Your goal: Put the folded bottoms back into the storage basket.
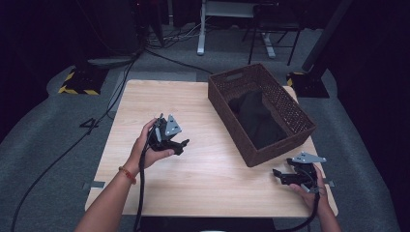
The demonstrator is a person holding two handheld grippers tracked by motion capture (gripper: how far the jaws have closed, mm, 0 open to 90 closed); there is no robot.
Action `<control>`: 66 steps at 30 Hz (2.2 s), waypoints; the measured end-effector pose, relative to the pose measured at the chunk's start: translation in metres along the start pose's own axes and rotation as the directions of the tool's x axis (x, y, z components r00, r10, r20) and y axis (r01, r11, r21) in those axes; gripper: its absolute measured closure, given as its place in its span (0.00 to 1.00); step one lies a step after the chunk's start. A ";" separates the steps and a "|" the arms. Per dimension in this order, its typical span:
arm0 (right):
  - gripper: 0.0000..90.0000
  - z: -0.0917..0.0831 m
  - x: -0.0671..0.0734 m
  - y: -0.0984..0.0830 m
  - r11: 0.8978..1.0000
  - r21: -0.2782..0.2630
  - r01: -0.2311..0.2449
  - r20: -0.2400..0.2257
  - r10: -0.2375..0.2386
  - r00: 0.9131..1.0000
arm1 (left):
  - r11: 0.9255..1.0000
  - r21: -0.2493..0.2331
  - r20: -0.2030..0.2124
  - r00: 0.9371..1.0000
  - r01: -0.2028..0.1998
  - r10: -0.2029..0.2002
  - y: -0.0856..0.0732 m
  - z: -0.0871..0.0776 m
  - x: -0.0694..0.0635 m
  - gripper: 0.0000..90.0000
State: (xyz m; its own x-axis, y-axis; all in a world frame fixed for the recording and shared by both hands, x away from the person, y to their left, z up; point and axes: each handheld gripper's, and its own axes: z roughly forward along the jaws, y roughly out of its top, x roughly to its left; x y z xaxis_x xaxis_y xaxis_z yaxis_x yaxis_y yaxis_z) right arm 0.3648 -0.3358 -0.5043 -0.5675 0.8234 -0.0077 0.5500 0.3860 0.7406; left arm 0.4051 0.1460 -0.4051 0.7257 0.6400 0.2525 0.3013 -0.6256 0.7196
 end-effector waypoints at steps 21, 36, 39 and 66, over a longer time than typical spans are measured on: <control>0.22 0.000 0.000 0.000 1.000 0.000 0.000 0.000 0.000 1.000 | 0.989 0.136 -0.014 0.999 0.051 -0.049 -0.074 0.000 -0.001 0.20; 0.21 0.000 0.000 0.000 1.000 0.000 -0.004 0.003 0.004 1.000 | 0.982 0.126 -0.030 0.990 0.144 -0.141 -0.127 -0.012 -0.008 0.21; 0.21 0.000 0.000 0.000 1.000 0.000 -0.005 0.004 0.005 1.000 | 0.979 0.107 -0.026 0.985 0.175 -0.173 -0.137 -0.016 -0.009 0.21; 0.21 0.000 0.000 0.000 1.000 0.000 -0.003 0.005 0.003 1.000 | 0.924 0.099 -0.021 0.929 0.370 -0.370 -0.162 -0.027 -0.004 0.18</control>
State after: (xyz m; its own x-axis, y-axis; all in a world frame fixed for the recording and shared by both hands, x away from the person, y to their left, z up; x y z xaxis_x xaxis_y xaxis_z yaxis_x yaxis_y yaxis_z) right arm 0.3648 -0.3353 -0.5043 -0.5627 0.8266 -0.0093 0.5517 0.3839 0.7404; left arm 0.3366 0.2573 -0.5049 0.5497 0.8352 -0.0182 0.6083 -0.3853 0.6939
